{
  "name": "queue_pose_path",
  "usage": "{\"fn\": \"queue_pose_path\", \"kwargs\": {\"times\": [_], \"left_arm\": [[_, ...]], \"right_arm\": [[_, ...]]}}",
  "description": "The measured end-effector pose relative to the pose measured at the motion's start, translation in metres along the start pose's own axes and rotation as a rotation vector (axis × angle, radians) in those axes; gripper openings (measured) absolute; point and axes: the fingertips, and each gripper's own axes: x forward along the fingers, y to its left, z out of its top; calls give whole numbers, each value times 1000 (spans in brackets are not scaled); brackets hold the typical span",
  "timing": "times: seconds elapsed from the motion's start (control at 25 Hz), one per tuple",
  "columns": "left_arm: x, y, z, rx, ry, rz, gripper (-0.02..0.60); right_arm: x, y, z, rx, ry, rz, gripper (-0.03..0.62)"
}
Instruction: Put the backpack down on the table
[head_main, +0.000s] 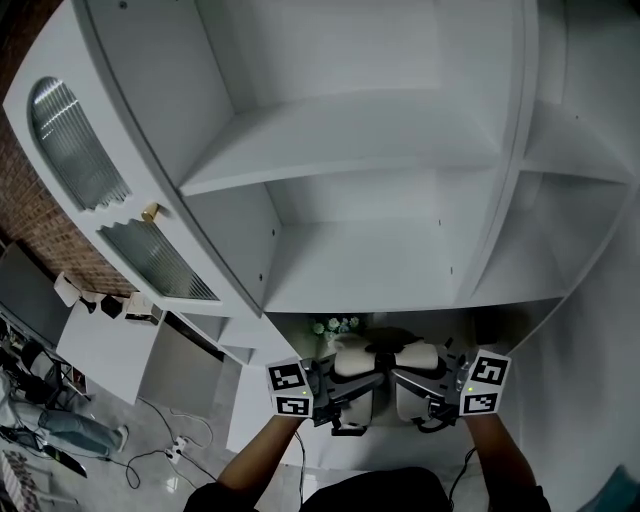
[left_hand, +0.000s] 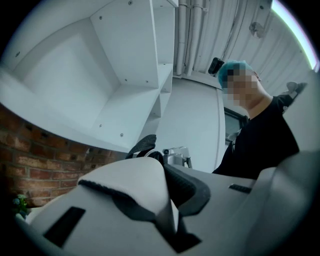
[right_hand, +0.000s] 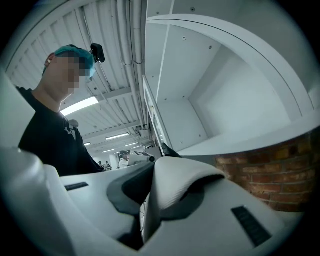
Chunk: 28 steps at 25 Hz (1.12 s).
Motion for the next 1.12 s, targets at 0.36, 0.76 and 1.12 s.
{"fn": "queue_pose_path", "kwargs": {"times": [0.36,0.76,1.12], "left_arm": [[-3,5,-22,-44,21,0,58],[-3,11,-42,-53,18,22,58],[-2,22,-66,-84,41,33,57]], "right_arm": [[-2,-3,-27,65,33,-32,49],[-3,-10,-53,126,50,-66,52],[-7,-23,-81,142,80,-47,52]]}}
